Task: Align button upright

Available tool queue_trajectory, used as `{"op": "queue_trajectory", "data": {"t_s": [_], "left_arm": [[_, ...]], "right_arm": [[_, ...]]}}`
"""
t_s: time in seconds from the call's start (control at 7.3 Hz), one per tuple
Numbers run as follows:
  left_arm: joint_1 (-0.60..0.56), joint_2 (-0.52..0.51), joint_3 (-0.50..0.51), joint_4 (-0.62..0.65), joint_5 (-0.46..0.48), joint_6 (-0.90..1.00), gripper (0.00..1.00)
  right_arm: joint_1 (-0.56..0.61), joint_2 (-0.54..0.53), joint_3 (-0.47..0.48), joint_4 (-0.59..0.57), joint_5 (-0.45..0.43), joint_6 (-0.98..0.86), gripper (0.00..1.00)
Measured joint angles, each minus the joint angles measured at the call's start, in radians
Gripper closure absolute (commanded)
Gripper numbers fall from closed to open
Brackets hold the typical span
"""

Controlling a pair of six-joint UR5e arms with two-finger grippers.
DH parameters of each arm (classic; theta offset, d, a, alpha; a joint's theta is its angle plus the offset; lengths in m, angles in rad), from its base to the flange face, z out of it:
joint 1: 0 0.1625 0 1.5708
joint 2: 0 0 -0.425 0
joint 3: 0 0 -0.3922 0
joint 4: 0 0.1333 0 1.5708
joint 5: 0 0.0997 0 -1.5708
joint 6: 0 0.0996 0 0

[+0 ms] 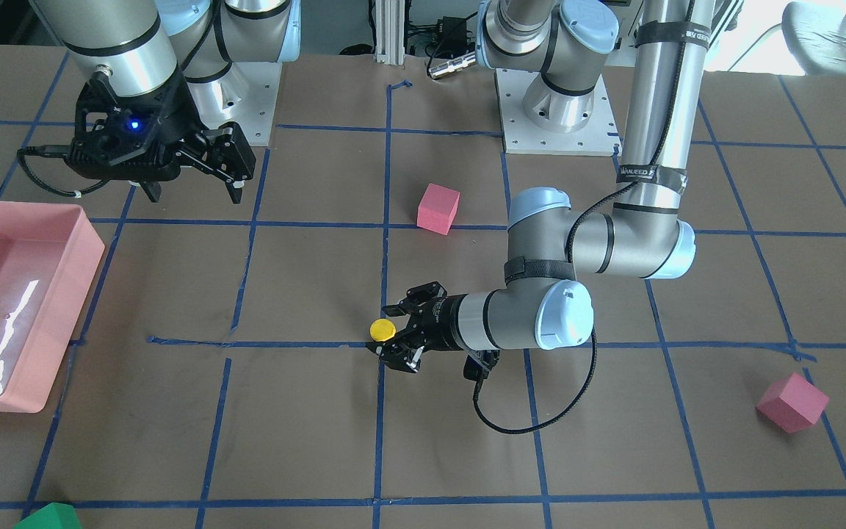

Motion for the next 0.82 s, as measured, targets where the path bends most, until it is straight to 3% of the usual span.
{"op": "queue_trajectory", "data": {"t_s": [0.14, 0.41, 0.68, 0.82], "left_arm": [[-0.001, 0.032, 0.004, 0.003, 0.006, 0.007, 0.00], [-0.001, 0.127, 0.049, -0.023, 0.120, 0.055, 0.00], [-0.001, 0.233, 0.139, -0.187, 0.241, 0.169, 0.01], [0.000, 0.292, 0.174, -0.275, 0.321, 0.272, 0.07]], "right_arm": [[0.000, 0.000, 0.000, 0.000, 0.000, 0.000, 0.00], [0.000, 0.000, 0.000, 0.000, 0.000, 0.000, 0.00], [0.000, 0.000, 0.000, 0.000, 0.000, 0.000, 0.00], [0.000, 0.000, 0.000, 0.000, 0.000, 0.000, 0.00]]}}
